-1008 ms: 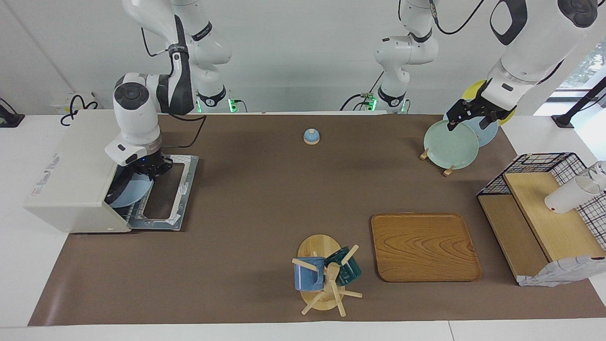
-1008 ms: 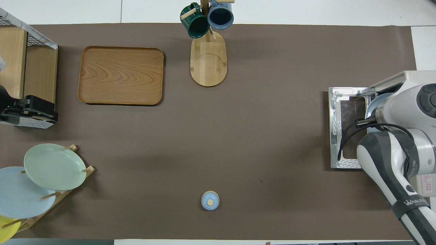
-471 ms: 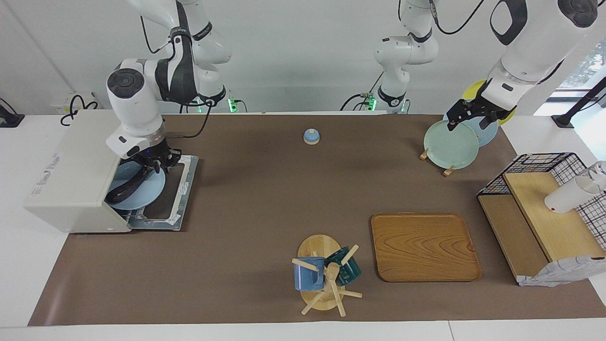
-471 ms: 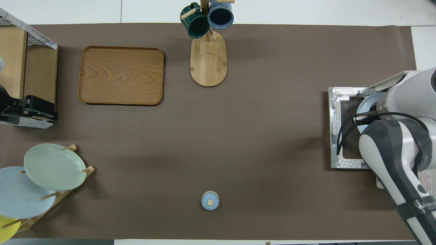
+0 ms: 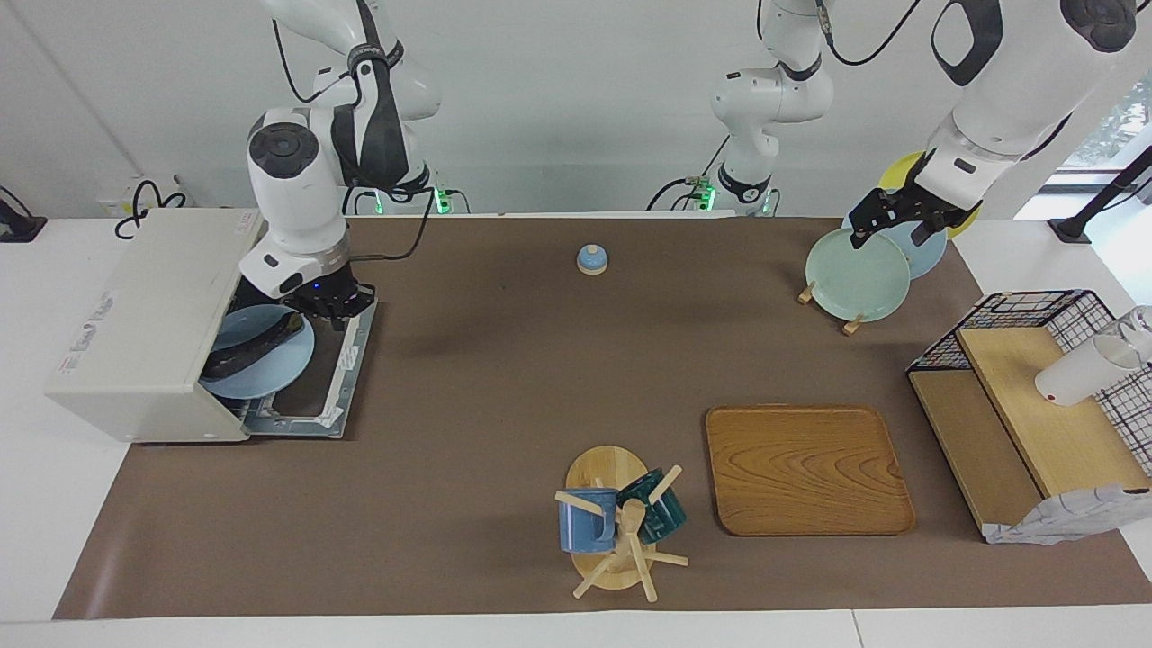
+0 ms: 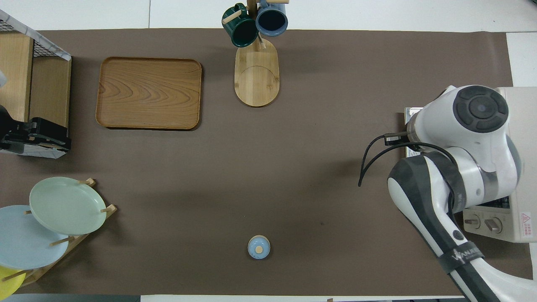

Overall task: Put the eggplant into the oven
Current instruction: 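Withdraw the right gripper out of the oven, then push the oven door closed with the right gripper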

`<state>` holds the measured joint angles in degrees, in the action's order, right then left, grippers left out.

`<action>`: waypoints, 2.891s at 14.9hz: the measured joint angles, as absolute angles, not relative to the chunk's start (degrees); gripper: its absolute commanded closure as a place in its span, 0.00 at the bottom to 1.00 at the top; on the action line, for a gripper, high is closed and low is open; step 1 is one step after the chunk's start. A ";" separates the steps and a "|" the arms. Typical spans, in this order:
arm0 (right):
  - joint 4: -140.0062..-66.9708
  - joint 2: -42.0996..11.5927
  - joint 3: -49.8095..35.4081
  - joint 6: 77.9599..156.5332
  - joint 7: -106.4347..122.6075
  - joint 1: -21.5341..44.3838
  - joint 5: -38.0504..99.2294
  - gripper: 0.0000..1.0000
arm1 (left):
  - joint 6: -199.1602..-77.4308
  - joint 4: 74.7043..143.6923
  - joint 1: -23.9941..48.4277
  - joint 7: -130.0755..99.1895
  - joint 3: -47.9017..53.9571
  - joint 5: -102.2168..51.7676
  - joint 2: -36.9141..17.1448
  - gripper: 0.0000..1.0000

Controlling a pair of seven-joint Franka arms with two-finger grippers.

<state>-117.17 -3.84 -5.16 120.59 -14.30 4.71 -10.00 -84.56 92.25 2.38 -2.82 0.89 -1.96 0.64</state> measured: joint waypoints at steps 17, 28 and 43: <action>-121.26 -12.05 -4.73 125.17 -15.46 2.13 -13.26 1.00 | -84.56 92.25 2.30 -2.82 0.89 -1.96 0.64 0.00; -119.01 -12.13 -6.33 118.94 -10.51 2.99 -25.09 1.00 | -84.57 92.25 2.28 -2.82 0.89 -1.96 0.64 0.00; -111.84 -0.58 -4.06 108.49 13.84 -9.46 -15.75 1.00 | -84.58 92.25 2.26 -2.82 0.89 -1.96 0.64 0.00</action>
